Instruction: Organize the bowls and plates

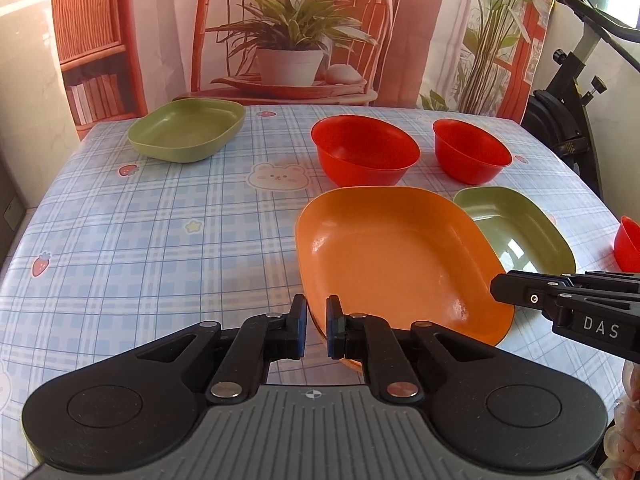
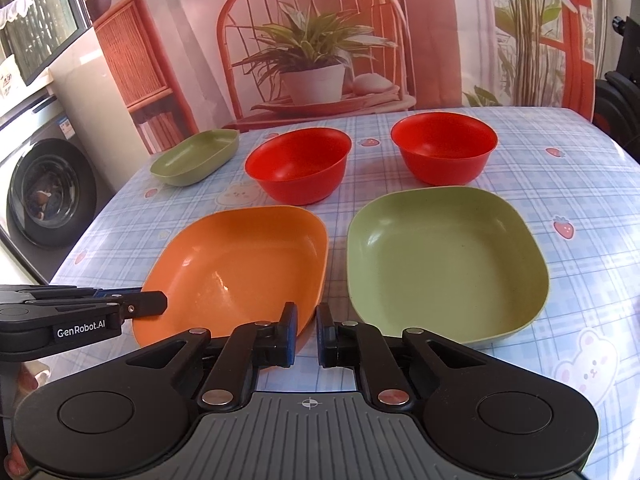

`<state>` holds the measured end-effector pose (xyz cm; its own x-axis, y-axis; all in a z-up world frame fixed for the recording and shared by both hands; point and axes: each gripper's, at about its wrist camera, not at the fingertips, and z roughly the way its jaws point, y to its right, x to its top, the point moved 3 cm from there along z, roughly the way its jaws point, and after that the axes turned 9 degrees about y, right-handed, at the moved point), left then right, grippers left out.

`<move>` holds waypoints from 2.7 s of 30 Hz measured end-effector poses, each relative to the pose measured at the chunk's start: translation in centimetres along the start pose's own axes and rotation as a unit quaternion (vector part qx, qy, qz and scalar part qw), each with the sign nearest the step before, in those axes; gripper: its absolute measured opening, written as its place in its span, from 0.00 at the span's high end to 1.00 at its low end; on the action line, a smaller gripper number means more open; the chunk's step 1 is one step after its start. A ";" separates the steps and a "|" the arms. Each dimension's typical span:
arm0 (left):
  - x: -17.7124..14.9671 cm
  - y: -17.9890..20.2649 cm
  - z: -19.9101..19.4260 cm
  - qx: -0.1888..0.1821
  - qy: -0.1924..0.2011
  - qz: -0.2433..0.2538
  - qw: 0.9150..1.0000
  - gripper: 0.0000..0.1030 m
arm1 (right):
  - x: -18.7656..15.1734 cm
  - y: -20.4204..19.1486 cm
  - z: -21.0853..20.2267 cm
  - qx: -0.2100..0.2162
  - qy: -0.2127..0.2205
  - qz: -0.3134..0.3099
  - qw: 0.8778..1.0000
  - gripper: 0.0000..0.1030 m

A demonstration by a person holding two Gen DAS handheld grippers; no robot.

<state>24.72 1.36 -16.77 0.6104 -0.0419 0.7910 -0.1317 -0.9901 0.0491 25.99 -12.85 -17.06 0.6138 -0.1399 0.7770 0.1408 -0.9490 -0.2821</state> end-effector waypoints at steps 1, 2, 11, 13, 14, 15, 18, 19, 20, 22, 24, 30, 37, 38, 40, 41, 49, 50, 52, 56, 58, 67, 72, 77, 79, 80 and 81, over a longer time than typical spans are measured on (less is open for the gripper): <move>0.3 0.1 -0.2 -0.001 0.003 0.000 1.000 0.89 | 0.3 0.0 -0.2 0.000 0.006 -0.002 1.000 0.91; 0.6 0.3 -0.4 -0.004 0.006 -0.001 1.000 0.89 | 0.6 0.0 -0.5 0.001 0.013 -0.004 1.000 0.91; 4.1 4.5 -0.3 -0.038 0.028 0.023 0.999 0.87 | 3.3 3.7 -2.0 -0.014 0.061 0.005 0.998 0.91; 4.5 5.9 0.5 -0.044 0.027 0.026 0.998 0.87 | 3.7 5.0 -2.2 -0.022 0.067 0.009 0.997 0.91; 4.7 6.6 1.0 -0.045 0.026 0.028 0.998 0.87 | 3.9 5.8 -2.4 -0.025 0.071 0.012 0.997 0.91; 4.8 7.2 1.3 -0.046 0.025 0.030 0.998 0.87 | 4.0 6.6 -2.6 -0.029 0.075 0.014 0.997 0.91; 4.8 9.6 2.7 -0.053 0.019 0.040 0.998 0.87 | 4.2 8.4 -2.9 -0.044 0.082 0.009 0.996 0.91; 4.8 10.2 3.1 -0.056 0.016 0.043 0.997 0.87 | 4.3 9.1 -2.9 -0.051 0.083 0.008 0.995 0.91; 4.7 10.9 3.6 -0.059 0.011 0.045 0.997 0.87 | 4.3 9.6 -2.9 -0.055 0.083 0.008 0.995 0.91; 4.4 11.9 4.5 -0.065 0.001 0.045 0.997 0.86 | 4.3 10.9 -2.8 -0.064 0.081 0.009 0.995 0.91; 4.0 12.4 5.0 -0.071 -0.008 0.044 0.996 0.86 | 3.9 12.2 -2.7 -0.070 0.078 0.014 0.994 0.91; 2.7 13.4 6.8 -0.075 -0.037 0.049 0.995 0.85 | 2.7 14.1 -1.6 -0.085 0.065 0.017 0.994 0.91; 1.9 13.9 7.7 -0.065 -0.048 0.070 0.994 0.85 | 1.9 14.9 -0.7 -0.082 0.059 0.030 0.994 0.92; 2.0 13.9 7.7 -0.064 -0.050 0.067 0.994 0.85 | 1.9 14.8 -0.7 -0.082 0.058 0.029 0.995 0.92; 2.0 13.8 7.5 -0.067 -0.055 0.059 0.994 0.85 | 1.8 14.7 -0.6 -0.084 0.053 0.028 0.995 0.92; 2.0 13.7 7.5 -0.069 -0.057 0.056 0.994 0.85 | 1.8 14.6 -0.6 -0.084 0.053 0.026 0.995 0.92; 1.9 13.8 7.3 -0.067 -0.061 0.056 0.994 0.85 | 1.5 14.8 -0.6 -0.082 0.042 0.034 0.995 0.92; 1.9 13.7 7.3 -0.068 -0.062 0.054 0.994 0.85 | 1.4 14.7 -0.5 -0.082 0.040 0.035 0.995 0.92; 1.9 13.7 7.3 -0.070 -0.063 0.052 0.994 0.85 | 1.4 14.7 -0.6 -0.082 0.040 0.034 0.995 0.92; 1.9 13.7 7.3 -0.070 -0.064 0.052 0.994 0.85 | 1.4 14.7 -0.6 -0.081 0.040 0.036 0.995 0.92; 1.8 13.7 7.3 -0.070 -0.064 0.052 0.994 0.85 | 1.3 14.6 -0.7 -0.081 0.039 0.037 0.995 0.92; 1.8 13.4 7.1 -0.071 -0.057 0.049 0.995 0.84 | 1.3 14.7 -0.8 -0.083 0.036 0.035 0.995 0.89; 1.7 13.1 6.9 -0.071 -0.049 0.049 0.995 0.81 | 0.9 14.9 -0.6 -0.085 0.026 0.041 0.995 0.88; 1.5 12.7 7.2 -0.065 -0.044 0.043 0.996 0.70 | 0.5 15.2 -0.6 -0.087 0.023 0.048 0.995 0.86; 1.5 12.6 7.3 -0.066 -0.043 0.042 0.996 0.70 | 0.5 15.2 -0.6 -0.087 0.023 0.050 0.995 0.86; 1.6 12.6 7.3 -0.067 -0.043 0.042 0.996 0.70 | 0.5 15.2 -0.6 -0.087 0.023 0.050 0.995 0.85; 1.5 12.6 7.4 -0.067 -0.043 0.042 0.996 0.70 | 0.5 15.2 -0.6 -0.087 0.023 0.050 0.995 0.85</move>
<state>29.79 -12.21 -19.44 0.6566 -0.1413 0.7409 -0.2853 -0.9558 0.0706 27.99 -27.55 -20.65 0.5812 -0.2456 0.7758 -0.0581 -0.9634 -0.2616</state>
